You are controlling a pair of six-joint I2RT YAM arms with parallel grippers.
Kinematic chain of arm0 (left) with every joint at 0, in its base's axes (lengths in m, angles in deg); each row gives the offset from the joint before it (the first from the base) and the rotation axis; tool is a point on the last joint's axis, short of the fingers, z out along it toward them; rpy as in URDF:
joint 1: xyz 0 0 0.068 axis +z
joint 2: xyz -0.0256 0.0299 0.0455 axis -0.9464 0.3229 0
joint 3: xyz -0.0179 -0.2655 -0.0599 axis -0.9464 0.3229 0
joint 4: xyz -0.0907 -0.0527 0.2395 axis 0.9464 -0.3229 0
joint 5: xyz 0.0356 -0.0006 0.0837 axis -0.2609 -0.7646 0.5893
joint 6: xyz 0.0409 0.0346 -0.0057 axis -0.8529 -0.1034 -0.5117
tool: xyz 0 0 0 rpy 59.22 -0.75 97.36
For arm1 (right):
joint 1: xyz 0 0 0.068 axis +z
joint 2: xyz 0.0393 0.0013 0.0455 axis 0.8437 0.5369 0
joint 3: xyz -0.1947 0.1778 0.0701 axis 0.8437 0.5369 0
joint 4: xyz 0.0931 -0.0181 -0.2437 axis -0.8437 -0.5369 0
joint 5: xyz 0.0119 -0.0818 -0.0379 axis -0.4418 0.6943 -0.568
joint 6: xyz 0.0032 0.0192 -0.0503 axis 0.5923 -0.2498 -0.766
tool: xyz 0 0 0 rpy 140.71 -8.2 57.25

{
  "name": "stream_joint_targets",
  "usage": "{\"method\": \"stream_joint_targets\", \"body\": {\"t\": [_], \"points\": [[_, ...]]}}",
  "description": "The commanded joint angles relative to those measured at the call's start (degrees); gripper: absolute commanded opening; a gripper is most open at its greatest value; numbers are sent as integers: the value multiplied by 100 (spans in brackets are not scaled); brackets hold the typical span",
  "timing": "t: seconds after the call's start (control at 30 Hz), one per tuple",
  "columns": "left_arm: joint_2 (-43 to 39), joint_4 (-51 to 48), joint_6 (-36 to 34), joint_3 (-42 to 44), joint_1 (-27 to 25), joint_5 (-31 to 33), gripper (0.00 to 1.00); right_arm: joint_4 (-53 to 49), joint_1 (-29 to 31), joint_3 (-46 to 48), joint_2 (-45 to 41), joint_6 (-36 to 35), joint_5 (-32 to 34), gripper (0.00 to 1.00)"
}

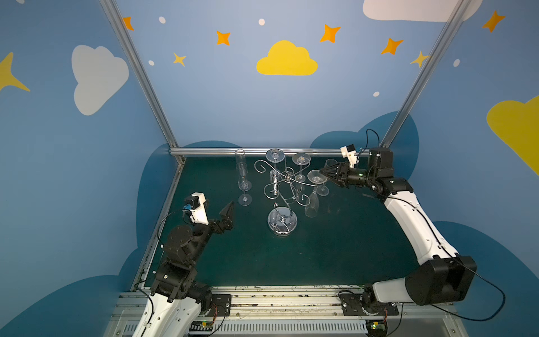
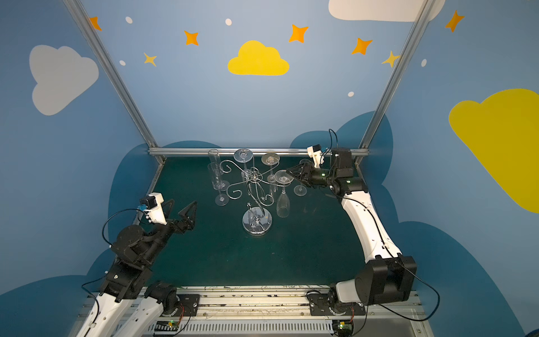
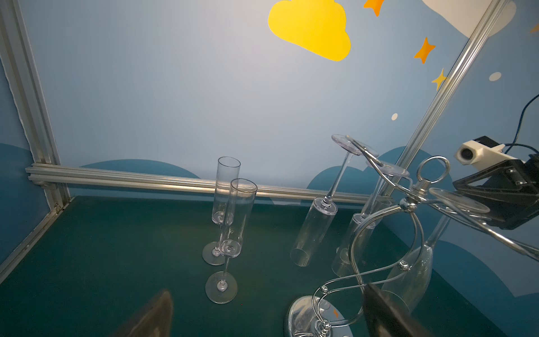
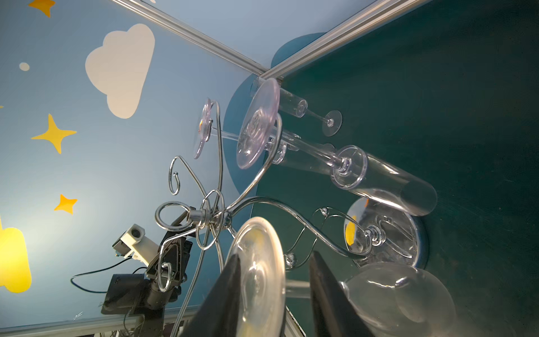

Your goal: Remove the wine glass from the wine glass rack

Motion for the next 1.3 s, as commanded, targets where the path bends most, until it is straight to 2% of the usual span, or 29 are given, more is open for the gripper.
{"method": "stream_joint_targets", "body": {"t": [0.0, 0.77, 1.27], "points": [[-54, -5, 48, 21, -3, -49, 99, 128, 60, -199, 56, 10, -170, 36], [-165, -48, 65, 12, -3, -23, 99, 265, 77, -123, 89, 212, -420, 0], [-219, -75, 61, 11, -3, 8, 99, 1045, 66, -91, -206, 1459, -566, 0]]}}
